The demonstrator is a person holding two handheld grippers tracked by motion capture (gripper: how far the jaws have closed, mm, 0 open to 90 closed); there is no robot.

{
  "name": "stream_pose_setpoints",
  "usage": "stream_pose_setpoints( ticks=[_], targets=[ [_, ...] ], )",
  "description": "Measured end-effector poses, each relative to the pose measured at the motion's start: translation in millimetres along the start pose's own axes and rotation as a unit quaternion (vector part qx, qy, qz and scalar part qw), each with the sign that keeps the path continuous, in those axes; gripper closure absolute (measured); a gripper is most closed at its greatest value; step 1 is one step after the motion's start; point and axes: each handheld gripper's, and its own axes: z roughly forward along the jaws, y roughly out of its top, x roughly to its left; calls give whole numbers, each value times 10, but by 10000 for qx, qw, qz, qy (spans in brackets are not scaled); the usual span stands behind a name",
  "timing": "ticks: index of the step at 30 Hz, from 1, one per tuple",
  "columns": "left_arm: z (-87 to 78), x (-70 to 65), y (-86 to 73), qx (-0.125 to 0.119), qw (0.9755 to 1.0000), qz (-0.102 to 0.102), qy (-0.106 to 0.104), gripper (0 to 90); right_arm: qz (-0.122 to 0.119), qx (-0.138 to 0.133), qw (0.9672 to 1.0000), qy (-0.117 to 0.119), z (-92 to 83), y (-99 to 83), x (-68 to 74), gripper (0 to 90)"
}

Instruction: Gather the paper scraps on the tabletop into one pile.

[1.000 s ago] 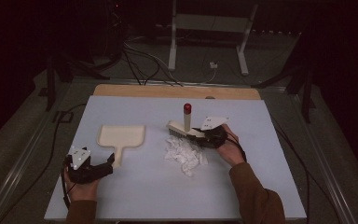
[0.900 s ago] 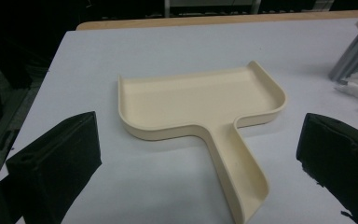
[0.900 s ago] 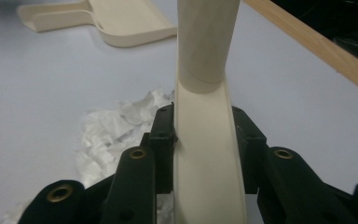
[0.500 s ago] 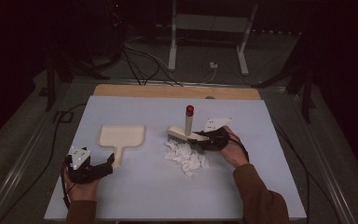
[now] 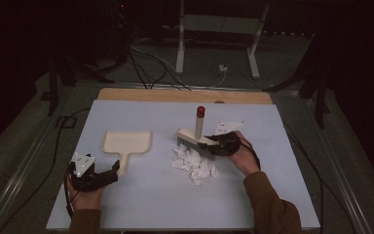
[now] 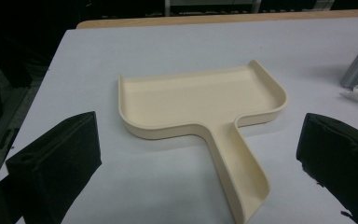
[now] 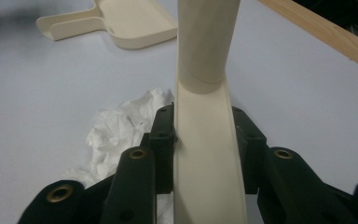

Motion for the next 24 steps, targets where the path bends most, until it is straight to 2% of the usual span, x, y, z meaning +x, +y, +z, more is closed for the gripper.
stream_pose_setpoints(
  ticks=[8, 16, 20, 24],
  targets=[
    [0, 1, 0, 0, 10000, -2, -5, 4, 324, -215, 9988, -311, -71, 4, -70, 675],
    [1, 2, 0, 5, 10000, 0, -4, 4, 699, -402, 9945, -671, -139, -7, -135, 675],
    [4, -3, 0, 2, 10000, -4, -3, 4, 883, -605, 9930, -503, -190, 5, -136, 675],
    [3, -4, 0, 5, 10000, -3, -2, 4, 750, -631, 9943, -412, -226, 45, -75, 674]
  ],
)
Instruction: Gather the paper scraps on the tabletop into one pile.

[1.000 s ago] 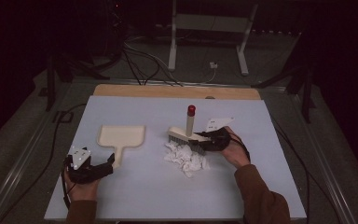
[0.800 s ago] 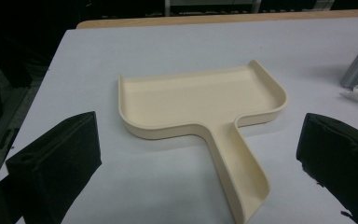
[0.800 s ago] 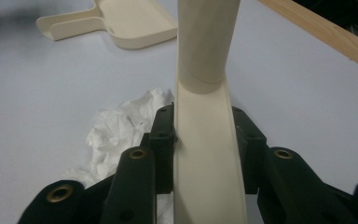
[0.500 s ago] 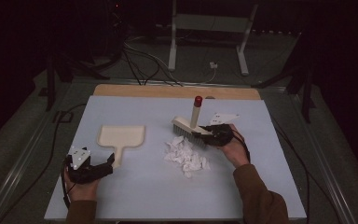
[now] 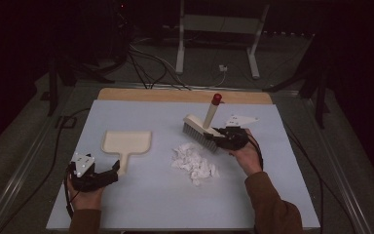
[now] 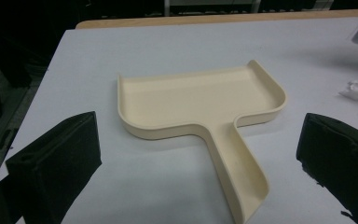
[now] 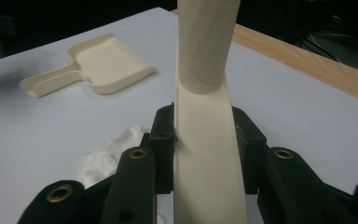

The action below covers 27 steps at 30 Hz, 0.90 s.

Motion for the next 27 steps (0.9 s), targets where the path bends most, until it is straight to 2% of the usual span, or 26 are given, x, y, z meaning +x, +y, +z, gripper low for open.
stream_pose_setpoints(
  ticks=[2, 4, 7, 9, 12, 16, 20, 22, 27],
  targets=[
    [1, 0, -1, 5, 10000, -10, -3, 4, -96, -20, 9999, -82, -30, 23, 30, 675],
    [0, -3, -1, -4, 10000, 1, -8, 4, -54, -76, 9999, -143, -67, 36, 23, 674],
    [0, 0, -1, -3, 10000, -10, -5, 4, 76, -88, 9995, -308, -131, 38, -8, 674],
    [0, 1, -2, -6, 10000, -13, -6, 4, 242, -22, 9982, -547, -185, 27, -23, 674],
    [1, -1, -1, -4, 10000, -13, -9, 4, 418, 111, 9941, -999, -284, -17, -42, 674],
    [7, -4, -4, 10, 10000, -11, -18, 4, 517, 295, 9885, -1390, -404, -94, -42, 674],
    [1, -8, -3, 3, 10000, -11, -26, 4, 646, 478, 9821, -1704, -518, -163, -54, 673],
    [1, -4, -3, 0, 10000, -30, -14, 4, 719, 480, 9785, -1872, -592, -195, -63, 673],
    [2, -4, -4, -1, 10000, -38, -16, 4, 1022, 480, 9725, -2036, -740, -290, -94, 671]
  ],
)
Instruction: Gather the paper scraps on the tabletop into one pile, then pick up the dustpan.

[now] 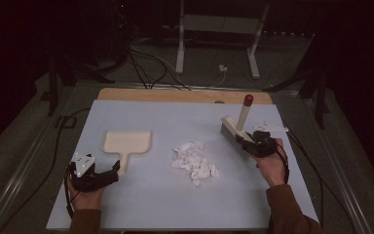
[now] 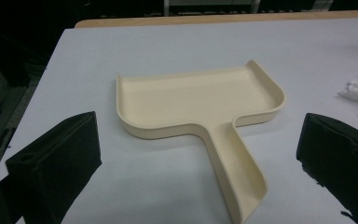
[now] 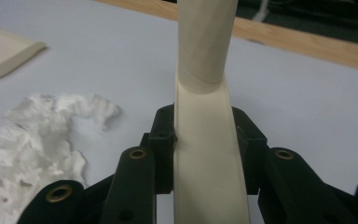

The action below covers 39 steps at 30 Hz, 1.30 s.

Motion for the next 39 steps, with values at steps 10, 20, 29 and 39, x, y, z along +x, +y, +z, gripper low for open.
stream_pose_setpoints(
  ticks=[10, 20, 29, 39],
  targets=[
    [10, -8, 2, 14, 10000, 7, -11, 4, 247, 180, 9995, -93, -105, -237, -94, 668],
    [1, -37, 2, 10, 10000, 54, -44, 4, 325, 53, 9994, -93, -81, -240, -119, 614],
    [-6, -113, 43, 109, 9996, 82, -246, 4, 352, 99, 9993, -115, 92, -243, -89, 629],
    [57, -236, 162, 515, 9978, 96, -400, 44, 444, 34, 9986, -289, 97, -258, -114, 669]
  ],
)
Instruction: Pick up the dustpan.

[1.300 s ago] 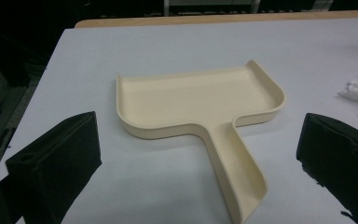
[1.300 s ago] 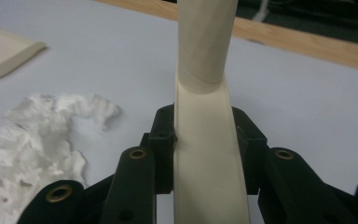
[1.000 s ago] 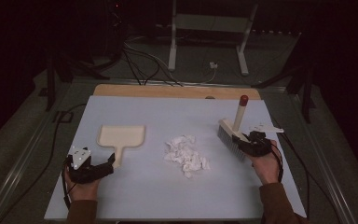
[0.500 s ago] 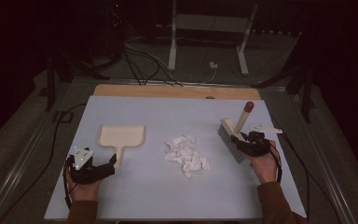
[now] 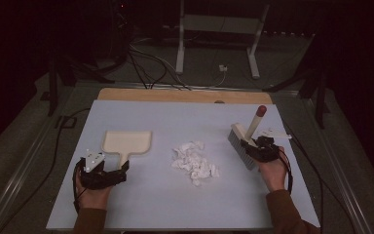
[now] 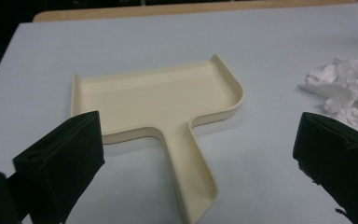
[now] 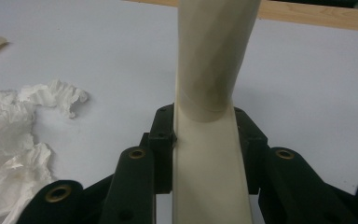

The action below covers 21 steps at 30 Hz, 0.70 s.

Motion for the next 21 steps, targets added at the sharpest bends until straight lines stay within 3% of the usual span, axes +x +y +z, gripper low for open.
stream_pose_setpoints(
  ticks=[3, 10, 13, 16, 21],
  targets=[
    [71, -28, 8, 264, 9996, -72, -22, 75, -12, 1, 10000, -20, 0, 1, 10, 670],
    [280, -96, 12, 703, 9975, 9, 113, 162, -53, 9, 10000, -69, -3, 4, 27, 671],
    [376, -116, 14, 873, 9956, 25, 346, 182, -65, 6, 9999, -78, -6, 2, 25, 670],
    [462, -105, 15, 1061, 9927, -82, 564, 211, -71, 3, 9999, -77, -7, 0, 26, 670],
    [542, -84, 20, 1198, 9900, -184, 719, 301, -64, -6, 9999, -83, -7, -3, 26, 670]
  ],
)
